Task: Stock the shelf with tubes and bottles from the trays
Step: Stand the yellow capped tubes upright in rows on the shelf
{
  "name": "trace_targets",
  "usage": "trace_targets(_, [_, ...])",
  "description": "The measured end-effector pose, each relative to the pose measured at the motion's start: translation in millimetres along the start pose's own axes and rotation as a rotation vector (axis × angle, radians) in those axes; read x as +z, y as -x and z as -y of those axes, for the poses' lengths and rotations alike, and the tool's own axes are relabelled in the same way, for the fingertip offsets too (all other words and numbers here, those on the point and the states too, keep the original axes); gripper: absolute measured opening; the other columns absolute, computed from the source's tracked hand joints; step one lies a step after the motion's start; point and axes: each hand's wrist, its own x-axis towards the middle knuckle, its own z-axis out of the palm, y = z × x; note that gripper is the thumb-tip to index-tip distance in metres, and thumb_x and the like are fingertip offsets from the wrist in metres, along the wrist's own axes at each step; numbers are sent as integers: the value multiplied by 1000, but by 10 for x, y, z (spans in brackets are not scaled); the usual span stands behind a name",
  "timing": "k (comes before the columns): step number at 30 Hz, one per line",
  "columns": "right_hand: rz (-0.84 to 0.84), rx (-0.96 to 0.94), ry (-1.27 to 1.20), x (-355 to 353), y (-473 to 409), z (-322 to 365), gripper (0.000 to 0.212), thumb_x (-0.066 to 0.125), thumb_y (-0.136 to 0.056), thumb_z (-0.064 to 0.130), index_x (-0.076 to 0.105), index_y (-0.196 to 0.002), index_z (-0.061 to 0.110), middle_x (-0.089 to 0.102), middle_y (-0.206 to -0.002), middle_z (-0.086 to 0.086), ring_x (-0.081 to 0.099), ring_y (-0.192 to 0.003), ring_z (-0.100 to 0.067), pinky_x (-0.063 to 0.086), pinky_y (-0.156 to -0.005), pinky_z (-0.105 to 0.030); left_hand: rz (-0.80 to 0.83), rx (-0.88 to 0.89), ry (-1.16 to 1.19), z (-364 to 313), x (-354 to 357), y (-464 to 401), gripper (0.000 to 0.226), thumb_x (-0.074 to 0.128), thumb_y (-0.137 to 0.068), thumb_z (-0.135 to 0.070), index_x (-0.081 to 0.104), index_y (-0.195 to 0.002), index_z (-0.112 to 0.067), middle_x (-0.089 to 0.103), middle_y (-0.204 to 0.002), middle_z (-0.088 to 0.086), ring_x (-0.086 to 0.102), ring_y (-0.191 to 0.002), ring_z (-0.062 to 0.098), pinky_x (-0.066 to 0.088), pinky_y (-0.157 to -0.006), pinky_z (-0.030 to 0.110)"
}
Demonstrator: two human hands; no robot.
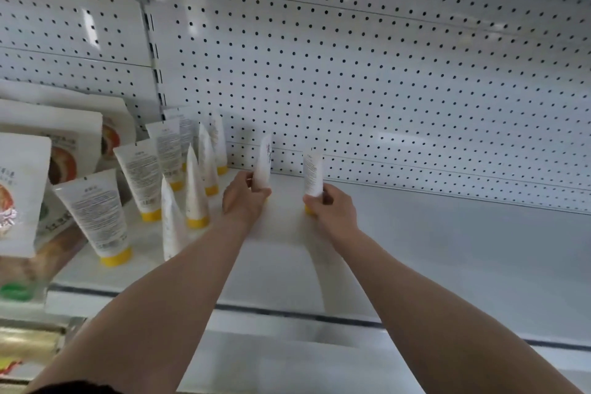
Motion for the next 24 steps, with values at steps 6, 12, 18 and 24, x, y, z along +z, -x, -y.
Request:
trace_targets(6, [-26, 13, 69, 75, -176, -32, 20, 70, -87, 33, 67, -105, 25, 66, -90, 10, 59, -82, -10, 41, -67, -23, -50, 4, -163, 48, 139, -268, 38, 73, -84, -27, 63, -118, -13, 67, -117, 11, 57, -112, 34, 50, -95, 44])
trace_targets(12, [-7, 22, 73, 227, -437, -35, 31, 72, -86, 34, 66, -115, 25, 63, -100, 14, 58, -95, -9, 42, -80, -23, -125, -47, -91, 62, 262, -499, 36, 71, -84, -21, 60, -118, -15, 67, -115, 11, 61, -107, 33, 51, -93, 44])
trace_targets(18, [-13, 18, 36, 435, -671, -26, 27, 72, -83, 35, 68, -109, 26, 69, -100, 13, 63, -95, -10, 51, -84, -31, -151, -68, -68, 121, 349, -655, 34, 58, -90, -32, 55, -123, -22, 65, -117, 9, 60, -108, 34, 52, -91, 48])
trace_targets(24, [-9, -36, 100, 579, -846, 9, 20, 71, -83, 38, 68, -101, 29, 69, -91, 16, 64, -86, -9, 51, -77, -30, -172, -38, -76, 201, 382, -702, 33, 56, -93, -37, 53, -124, -26, 66, -116, 5, 60, -108, 33, 51, -92, 49])
